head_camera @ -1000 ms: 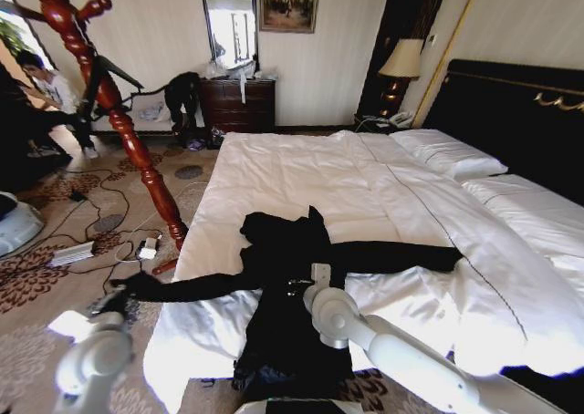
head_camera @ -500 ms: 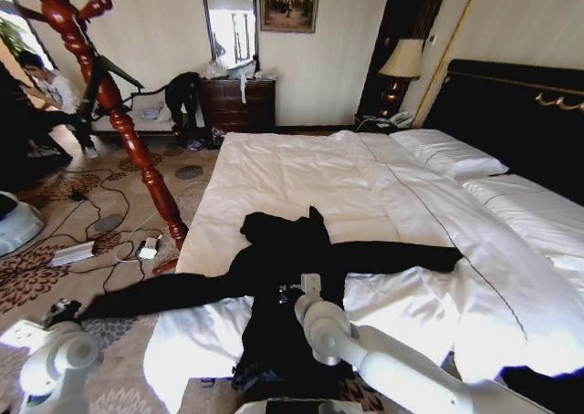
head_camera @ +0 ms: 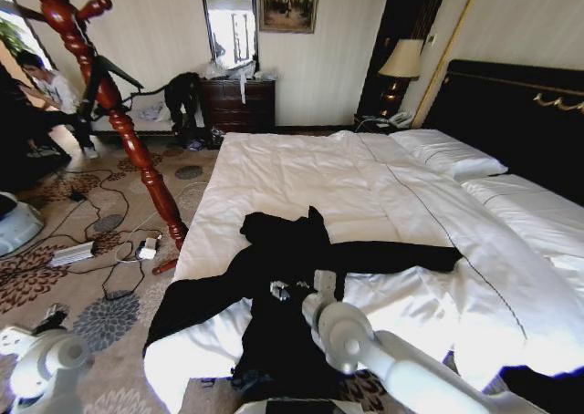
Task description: Pick up the clothes from the bed and hang them on the clothes hanger.
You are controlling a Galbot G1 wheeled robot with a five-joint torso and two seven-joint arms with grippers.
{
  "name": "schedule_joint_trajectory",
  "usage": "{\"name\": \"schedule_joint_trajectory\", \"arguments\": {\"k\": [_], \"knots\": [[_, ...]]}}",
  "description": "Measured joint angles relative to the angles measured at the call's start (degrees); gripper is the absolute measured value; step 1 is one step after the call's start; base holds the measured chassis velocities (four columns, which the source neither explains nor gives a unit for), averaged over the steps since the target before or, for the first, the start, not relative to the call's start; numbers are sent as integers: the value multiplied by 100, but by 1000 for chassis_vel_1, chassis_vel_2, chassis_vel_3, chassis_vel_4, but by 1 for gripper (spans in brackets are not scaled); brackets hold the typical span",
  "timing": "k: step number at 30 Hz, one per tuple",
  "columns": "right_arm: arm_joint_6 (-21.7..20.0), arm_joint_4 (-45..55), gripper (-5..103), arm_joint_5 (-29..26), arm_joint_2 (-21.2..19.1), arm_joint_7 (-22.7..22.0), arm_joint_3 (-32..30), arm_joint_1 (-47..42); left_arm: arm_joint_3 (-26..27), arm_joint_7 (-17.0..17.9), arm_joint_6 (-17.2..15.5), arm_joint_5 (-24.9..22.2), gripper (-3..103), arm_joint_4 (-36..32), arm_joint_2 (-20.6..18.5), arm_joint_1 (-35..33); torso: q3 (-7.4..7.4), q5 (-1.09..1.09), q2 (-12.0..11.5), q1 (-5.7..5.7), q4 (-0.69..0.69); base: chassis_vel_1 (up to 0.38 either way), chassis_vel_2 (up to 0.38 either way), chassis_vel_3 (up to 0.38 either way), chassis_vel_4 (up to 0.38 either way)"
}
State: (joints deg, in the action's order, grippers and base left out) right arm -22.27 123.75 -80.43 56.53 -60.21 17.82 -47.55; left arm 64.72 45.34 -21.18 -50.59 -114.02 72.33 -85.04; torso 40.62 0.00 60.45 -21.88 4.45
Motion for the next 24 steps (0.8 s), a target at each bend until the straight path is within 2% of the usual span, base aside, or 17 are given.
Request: {"name": "schedule_joint_trajectory", "arguments": {"k": [1, 2, 3, 4, 5, 6, 9, 12, 15, 16, 19, 22, 23, 24], "knots": [[0, -137, 79, 55, 52, 1, -78, -17, 0, -8, -26, 0, 88, -83, 11, -33, 0, 0, 0, 0, 0, 0, 0, 0, 0], [-6, -182, 84, 65, 96, -3, -122, -33, -1, -15, -41, 0, 94, -125, 14, -52, 0, 0, 0, -1, 1, 0, 0, 0, 0], [-6, -182, 84, 65, 96, -3, -122, -33, -1, -15, -41, 0, 94, -125, 14, -52, 0, 0, 0, -1, 1, 0, 0, 0, 0], [-33, -200, 90, 66, 140, -23, -149, -43, 0, -19, -57, 5, 94, -163, 16, -72, 0, 1, 0, 0, 2, 0, 0, 0, 0], [-150, -246, 95, 86, 238, -123, -144, -45, -10, -24, -77, 32, 99, -204, 19, -97, 0, 1, 1, 0, 2, 0, 0, 0, 0], [-346, -338, 98, 161, 280, -289, -63, -38, -46, -31, -86, 73, 99, -236, 30, -114, 0, 0, 1, 0, -2, 0, 0, 0, 0], [-591, -464, 99, 346, 264, -497, 23, -72, -121, -53, -95, 130, 100, -292, 56, -129, 0, -1, 0, 0, -2, 0, 0, 0, 0], [-973, -384, 100, 421, 76, -820, -34, -334, -339, -81, -142, 216, 100, -467, 105, -133, 0, 1, 0, 0, 5, 0, 0, 0, 0], [-964, -287, 100, 427, 9, -802, -165, -458, -441, -82, -157, 285, 100, -512, 113, -116, 0, 1, 1, 0, 4, 0, 0, 0, 0], [-841, -226, 100, 554, -60, -644, -318, -559, -539, -101, -158, 312, 100, -549, 108, -91, 0, 0, 1, 0, 0, 0, 0, 0, 0], [-651, -129, 100, 768, -194, -403, -672, -695, -675, -178, -164, 160, 100, -623, -84, -51, 0, -1, 0, 0, -1, 0, 0, 0, 0], [-520, 74, 100, 865, -342, -94, -1597, -955, -699, -527, -155, -240, 100, -854, -739, 32, 0, -1, 0, 0, 2, 0, 0, 0, 0], [-520, 74, 100, 865, -342, -94, -1597, -955, -699, -527, -155, -240, 100, -854, -739, 32, 0, -1, 0, 0, 2, 0, 0, 0, 0], [-467, 160, 100, 864, -371, 22, -1961, -1041, -634, -718, -131, -496, 100, -1004, -969, 60, 0, -3, 0, 0, 2, 0, 0, 0, 0]]}}
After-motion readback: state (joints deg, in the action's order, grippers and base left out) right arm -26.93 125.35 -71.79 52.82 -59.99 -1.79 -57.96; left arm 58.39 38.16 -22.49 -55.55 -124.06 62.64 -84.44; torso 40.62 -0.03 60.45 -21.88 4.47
